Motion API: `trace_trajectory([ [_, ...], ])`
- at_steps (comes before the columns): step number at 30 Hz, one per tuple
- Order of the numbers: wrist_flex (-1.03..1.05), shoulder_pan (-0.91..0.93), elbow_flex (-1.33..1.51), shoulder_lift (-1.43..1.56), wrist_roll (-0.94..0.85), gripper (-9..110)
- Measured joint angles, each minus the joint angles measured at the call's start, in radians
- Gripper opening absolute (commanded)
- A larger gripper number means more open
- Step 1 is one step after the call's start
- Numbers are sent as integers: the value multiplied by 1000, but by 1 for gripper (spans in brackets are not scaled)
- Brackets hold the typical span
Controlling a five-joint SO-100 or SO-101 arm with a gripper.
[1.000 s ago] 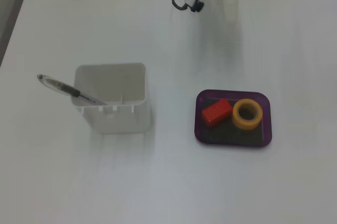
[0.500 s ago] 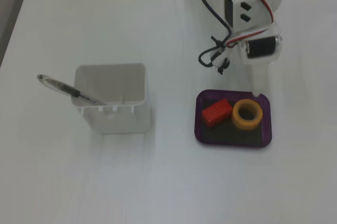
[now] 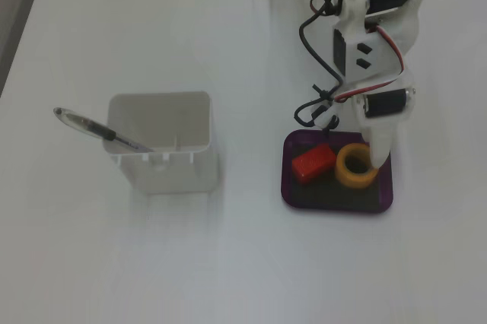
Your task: Remove the yellow tape from the box.
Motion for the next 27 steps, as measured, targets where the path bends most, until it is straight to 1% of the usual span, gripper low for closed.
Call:
trace_trajectory([
  [19, 0, 0, -2, -2, 0, 15],
  [27, 5, 58, -2, -2, -21, 15],
])
